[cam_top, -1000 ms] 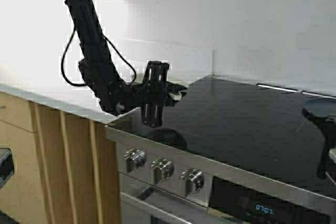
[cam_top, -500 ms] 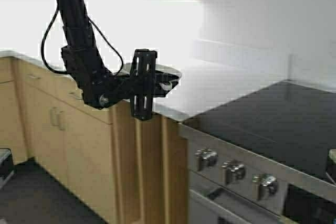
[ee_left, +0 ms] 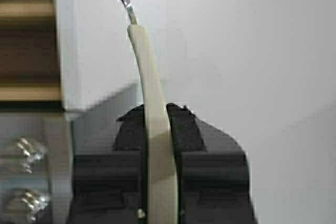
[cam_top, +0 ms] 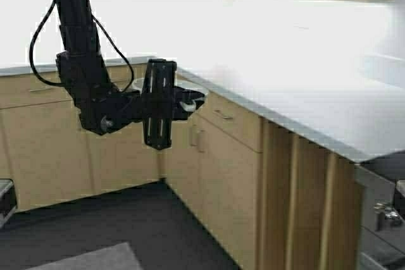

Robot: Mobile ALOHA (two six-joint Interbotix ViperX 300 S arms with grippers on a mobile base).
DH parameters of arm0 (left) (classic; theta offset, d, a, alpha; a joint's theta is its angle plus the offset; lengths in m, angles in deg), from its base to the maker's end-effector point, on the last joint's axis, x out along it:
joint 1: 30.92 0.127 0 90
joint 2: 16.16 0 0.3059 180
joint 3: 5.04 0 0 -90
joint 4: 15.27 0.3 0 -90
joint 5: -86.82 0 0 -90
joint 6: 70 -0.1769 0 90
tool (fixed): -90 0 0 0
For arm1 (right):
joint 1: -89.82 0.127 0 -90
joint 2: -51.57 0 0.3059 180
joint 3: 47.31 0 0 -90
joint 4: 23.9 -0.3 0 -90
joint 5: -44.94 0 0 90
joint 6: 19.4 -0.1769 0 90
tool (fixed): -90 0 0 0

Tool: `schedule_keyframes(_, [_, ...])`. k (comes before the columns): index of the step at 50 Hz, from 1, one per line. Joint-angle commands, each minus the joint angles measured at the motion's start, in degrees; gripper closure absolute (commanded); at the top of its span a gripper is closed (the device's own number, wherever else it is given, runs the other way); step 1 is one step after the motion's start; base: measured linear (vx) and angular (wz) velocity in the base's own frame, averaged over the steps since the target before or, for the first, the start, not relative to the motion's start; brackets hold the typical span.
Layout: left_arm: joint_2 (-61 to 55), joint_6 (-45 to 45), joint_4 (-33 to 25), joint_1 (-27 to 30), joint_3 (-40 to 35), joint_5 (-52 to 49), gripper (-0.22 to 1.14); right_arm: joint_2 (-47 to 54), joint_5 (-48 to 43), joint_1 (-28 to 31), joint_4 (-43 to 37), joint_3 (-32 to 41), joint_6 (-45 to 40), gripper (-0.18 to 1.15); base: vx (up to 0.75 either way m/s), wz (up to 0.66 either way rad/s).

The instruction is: Wash the pan

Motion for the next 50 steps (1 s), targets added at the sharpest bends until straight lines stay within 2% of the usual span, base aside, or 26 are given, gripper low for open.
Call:
schedule_keyframes(1, [3.3,-1.4,0.8,-0.4,0.7,1.6,0.89,0.4,-0.2,0.2,0.1,0.5,-0.1,0.9,0.05,0.52])
schedule_keyframes(50, [1.8,-2.8,6.2,-0.4,-1.7,1.6,0.89,0.3,-0.2,0.2,0.0,0.4,0.1,0.9,0.07,0.51])
